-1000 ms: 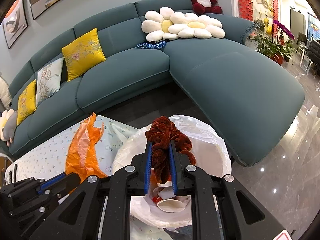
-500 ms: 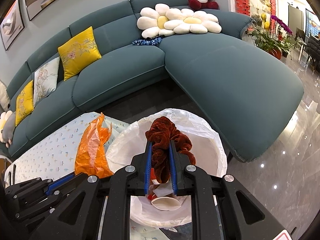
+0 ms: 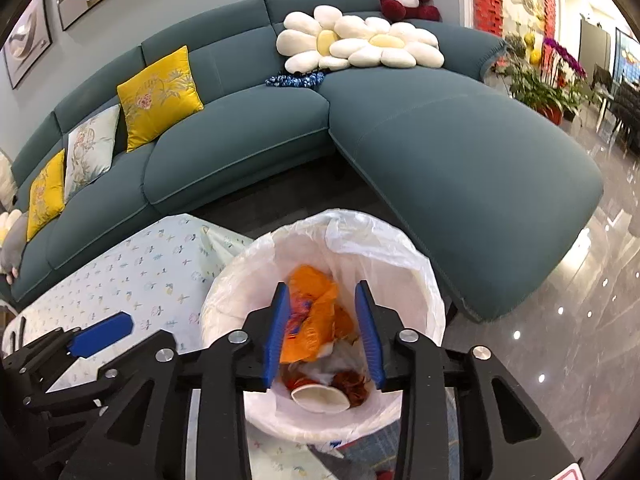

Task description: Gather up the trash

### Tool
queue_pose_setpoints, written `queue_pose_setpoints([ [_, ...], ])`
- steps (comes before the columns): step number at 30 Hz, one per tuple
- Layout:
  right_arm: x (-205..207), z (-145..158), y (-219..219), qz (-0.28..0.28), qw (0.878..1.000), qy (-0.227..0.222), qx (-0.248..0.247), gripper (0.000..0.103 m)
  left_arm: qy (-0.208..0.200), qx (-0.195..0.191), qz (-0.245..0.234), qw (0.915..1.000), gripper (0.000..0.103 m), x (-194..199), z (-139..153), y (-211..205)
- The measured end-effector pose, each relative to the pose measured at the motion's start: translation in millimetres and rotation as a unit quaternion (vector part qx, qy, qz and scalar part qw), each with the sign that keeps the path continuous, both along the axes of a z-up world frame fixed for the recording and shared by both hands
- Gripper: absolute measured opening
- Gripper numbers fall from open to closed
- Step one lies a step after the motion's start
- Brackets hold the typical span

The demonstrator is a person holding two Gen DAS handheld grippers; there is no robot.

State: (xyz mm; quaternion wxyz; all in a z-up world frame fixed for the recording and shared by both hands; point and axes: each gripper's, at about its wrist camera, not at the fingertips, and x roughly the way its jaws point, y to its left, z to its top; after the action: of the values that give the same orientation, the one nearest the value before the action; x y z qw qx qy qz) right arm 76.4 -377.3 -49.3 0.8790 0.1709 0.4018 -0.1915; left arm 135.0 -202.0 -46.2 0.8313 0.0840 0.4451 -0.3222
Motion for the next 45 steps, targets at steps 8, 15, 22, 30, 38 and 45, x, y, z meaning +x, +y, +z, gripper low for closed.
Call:
queue_pose_setpoints([
  [8, -16, 9, 23, 0.007, 1.000, 0.003, -0.021, 0.053, -0.014, 0.014, 0.031, 0.9993, 0.065, -8, 15, 35],
  [15, -27, 24, 55, 0.015, 0.997, 0.009, -0.070, 0.069, -0.038, 0.027, 0.061, 0.9970, 0.074, -14, 14, 57],
  [22, -35, 23, 73, 0.003, 0.997, 0.021, -0.072, 0.081, -0.042, 0.032, 0.061, 0.9967, 0.074, -12, 6, 65],
  [30, -45, 17, 74, -0.020, 0.997, 0.023, -0.065, 0.085, -0.051, 0.045, 0.065, 0.9956, 0.079, -18, 2, 66],
  [38, -51, 18, 71, -0.030, 0.996, 0.019, -0.076, 0.096, -0.062, 0.039, 0.070, 0.9949, 0.087, -21, 3, 63],
  [45, -53, 16, 68, -0.031, 0.996, 0.021, -0.078, 0.096, -0.062, 0.044, 0.069, 0.9947, 0.087, -22, -1, 61],
])
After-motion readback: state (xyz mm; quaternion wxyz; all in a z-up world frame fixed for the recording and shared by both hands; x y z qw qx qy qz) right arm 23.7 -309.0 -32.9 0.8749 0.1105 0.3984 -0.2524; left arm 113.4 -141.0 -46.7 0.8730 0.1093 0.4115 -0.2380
